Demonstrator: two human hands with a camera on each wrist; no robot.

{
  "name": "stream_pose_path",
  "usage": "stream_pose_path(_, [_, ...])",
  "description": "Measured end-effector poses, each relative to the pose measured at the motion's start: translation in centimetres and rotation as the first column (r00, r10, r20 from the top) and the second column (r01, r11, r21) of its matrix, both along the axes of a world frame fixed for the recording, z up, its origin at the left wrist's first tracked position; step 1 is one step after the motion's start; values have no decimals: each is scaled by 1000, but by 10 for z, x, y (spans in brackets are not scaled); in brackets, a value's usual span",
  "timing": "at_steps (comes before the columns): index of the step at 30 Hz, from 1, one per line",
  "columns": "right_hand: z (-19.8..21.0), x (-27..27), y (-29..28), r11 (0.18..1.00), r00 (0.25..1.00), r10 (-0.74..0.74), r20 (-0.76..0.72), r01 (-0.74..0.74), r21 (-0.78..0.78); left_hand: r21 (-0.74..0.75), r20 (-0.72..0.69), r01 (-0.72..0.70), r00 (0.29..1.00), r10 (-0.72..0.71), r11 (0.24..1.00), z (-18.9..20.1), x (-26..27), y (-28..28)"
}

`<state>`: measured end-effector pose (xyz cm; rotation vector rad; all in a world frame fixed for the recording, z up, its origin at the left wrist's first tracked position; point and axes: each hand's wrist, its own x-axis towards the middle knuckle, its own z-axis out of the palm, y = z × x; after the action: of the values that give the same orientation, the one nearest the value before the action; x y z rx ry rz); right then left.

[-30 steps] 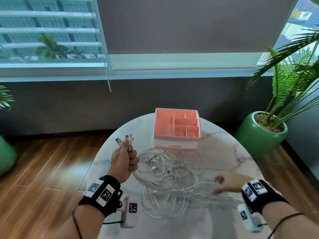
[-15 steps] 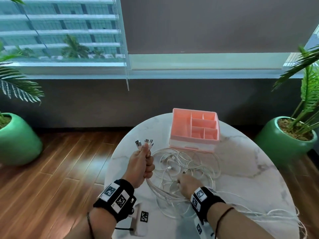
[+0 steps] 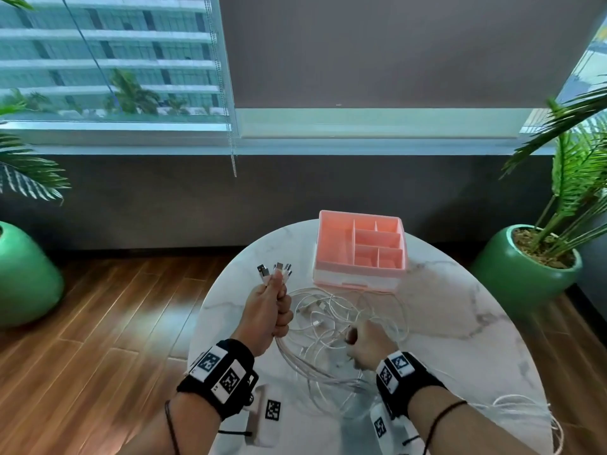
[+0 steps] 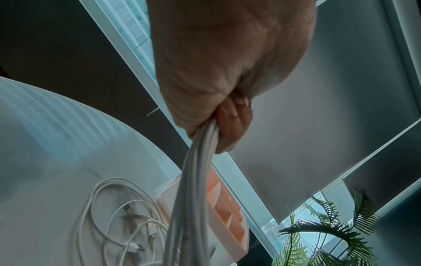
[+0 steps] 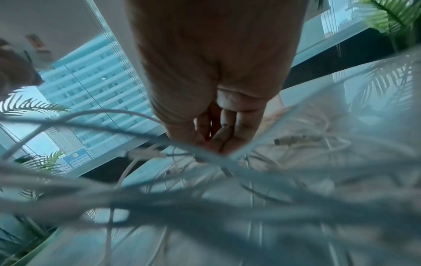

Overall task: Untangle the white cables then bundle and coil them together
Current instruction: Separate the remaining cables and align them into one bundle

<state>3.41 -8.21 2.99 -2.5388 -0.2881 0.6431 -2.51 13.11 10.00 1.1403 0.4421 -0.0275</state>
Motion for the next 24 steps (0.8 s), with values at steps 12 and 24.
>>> stream_pose_path(12, [86, 30, -13, 985, 952, 121, 282, -151, 88, 47, 74, 49, 996, -52, 998, 15, 15, -18])
stream_pose_path(24, [205, 57, -5, 788, 727, -308, 614, -167, 593, 48, 141, -11, 990, 4, 999, 24, 20, -20])
